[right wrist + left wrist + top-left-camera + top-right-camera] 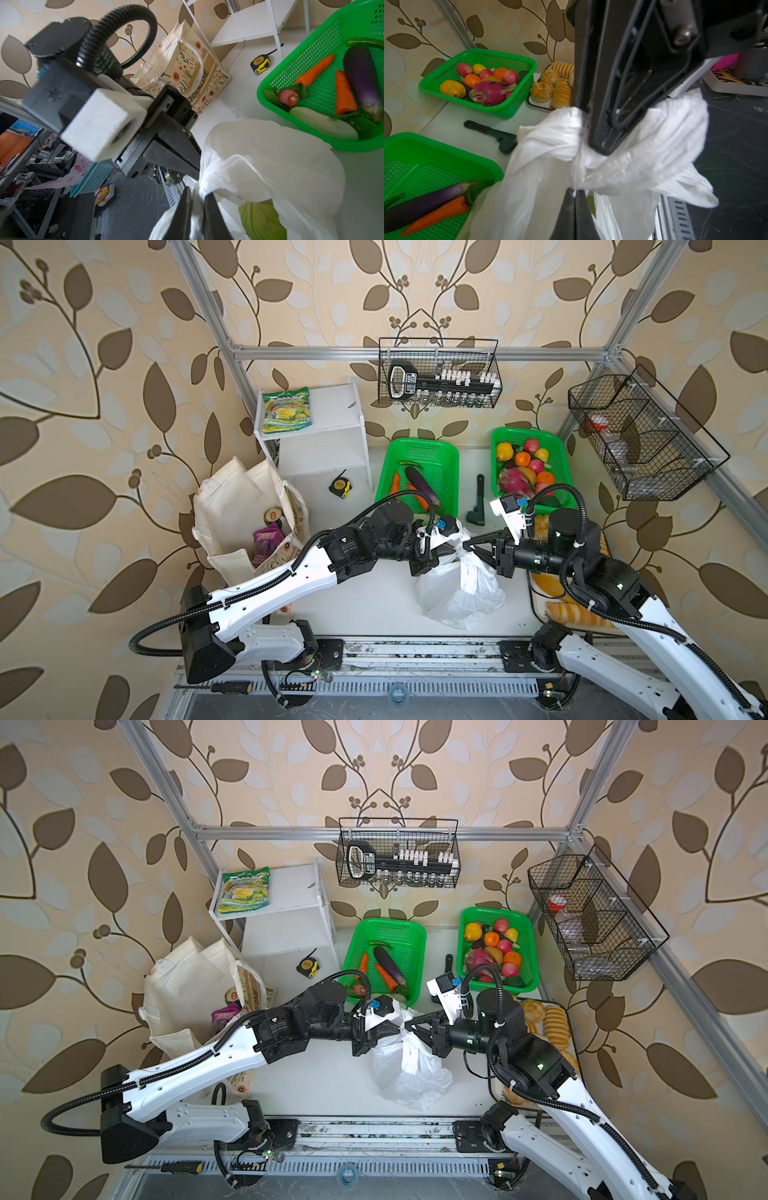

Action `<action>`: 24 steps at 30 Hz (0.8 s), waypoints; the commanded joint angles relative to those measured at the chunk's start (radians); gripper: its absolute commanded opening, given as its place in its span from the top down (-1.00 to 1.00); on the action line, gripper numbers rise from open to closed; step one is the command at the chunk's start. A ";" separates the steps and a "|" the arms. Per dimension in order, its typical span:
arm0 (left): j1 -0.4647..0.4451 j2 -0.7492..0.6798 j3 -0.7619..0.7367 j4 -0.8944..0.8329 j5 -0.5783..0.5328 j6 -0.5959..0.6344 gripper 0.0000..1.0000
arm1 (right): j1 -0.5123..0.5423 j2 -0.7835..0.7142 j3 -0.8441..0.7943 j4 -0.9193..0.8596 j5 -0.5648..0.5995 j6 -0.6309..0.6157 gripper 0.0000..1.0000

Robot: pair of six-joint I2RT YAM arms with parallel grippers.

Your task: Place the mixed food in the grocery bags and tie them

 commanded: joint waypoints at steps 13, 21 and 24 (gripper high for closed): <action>-0.017 0.072 0.034 0.262 0.178 -0.137 1.00 | -0.031 -0.026 -0.042 0.056 -0.070 0.022 0.64; -0.016 0.091 -0.041 0.480 0.109 -0.198 1.00 | -0.039 -0.046 -0.051 0.045 -0.075 0.002 0.55; -0.017 0.098 -0.075 0.569 0.111 -0.213 1.00 | -0.056 -0.065 -0.037 0.016 -0.024 -0.020 0.28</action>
